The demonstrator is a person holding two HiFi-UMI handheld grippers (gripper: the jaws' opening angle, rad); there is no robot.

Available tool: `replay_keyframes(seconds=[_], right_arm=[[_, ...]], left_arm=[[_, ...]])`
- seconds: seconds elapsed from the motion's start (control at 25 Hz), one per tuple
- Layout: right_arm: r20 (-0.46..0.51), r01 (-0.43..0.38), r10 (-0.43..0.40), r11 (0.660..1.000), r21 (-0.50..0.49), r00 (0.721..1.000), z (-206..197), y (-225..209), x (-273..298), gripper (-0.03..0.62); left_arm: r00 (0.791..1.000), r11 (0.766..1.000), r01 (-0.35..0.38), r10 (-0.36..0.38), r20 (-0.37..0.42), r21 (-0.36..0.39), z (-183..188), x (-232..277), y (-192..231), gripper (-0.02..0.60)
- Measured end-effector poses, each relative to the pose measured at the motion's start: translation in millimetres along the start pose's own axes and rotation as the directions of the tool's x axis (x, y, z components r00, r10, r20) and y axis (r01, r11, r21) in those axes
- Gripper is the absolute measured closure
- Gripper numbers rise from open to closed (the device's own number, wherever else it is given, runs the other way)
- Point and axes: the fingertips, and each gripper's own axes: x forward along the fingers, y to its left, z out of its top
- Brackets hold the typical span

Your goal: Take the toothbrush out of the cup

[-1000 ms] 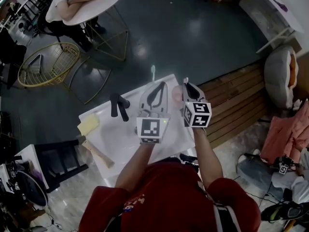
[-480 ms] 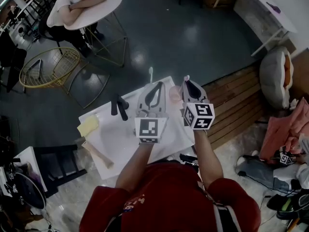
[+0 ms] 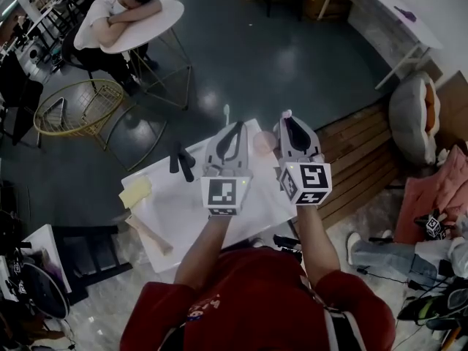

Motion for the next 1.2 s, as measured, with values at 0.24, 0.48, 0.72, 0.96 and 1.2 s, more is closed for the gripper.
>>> replay_keyframes(seconds=[0.24, 0.48, 0.72, 0.96, 1.2], right_arm=[[0.066, 0.017, -0.015, 0.999, -0.036, 0.998, 28.7, 2.8, -18.2, 0.549], [0.107, 0.019, -0.012, 0.998, -0.066, 0.994, 46.5, 6.2, -30.5, 0.549], [0.126, 0.027, -0.018, 0.997, -0.07, 0.992, 53.3, 0.4, -37.5, 0.549], [0.138, 0.034, -0.025, 0.997, -0.063, 0.99, 56.8, -4.1, -40.7, 0.549], [0.147, 0.03, -0.021, 0.998, -0.059, 0.989, 59.1, -5.4, -41.5, 0.549]], left_arm=[[1.0, 1.0, 0.005, -0.006, 0.024, 0.023, 15.3, -6.0, -6.2, 0.552], [0.999, 0.999, 0.012, -0.013, 0.045, 0.033, 25.8, -10.1, -15.3, 0.552], [0.999, 0.999, 0.015, -0.017, 0.049, 0.04, 30.4, -11.4, -24.5, 0.552], [0.999, 0.999, 0.012, -0.014, 0.043, 0.044, 29.8, -12.7, -28.6, 0.552], [0.999, 0.999, 0.008, -0.01, 0.042, 0.051, 30.6, -12.8, -29.6, 0.552]])
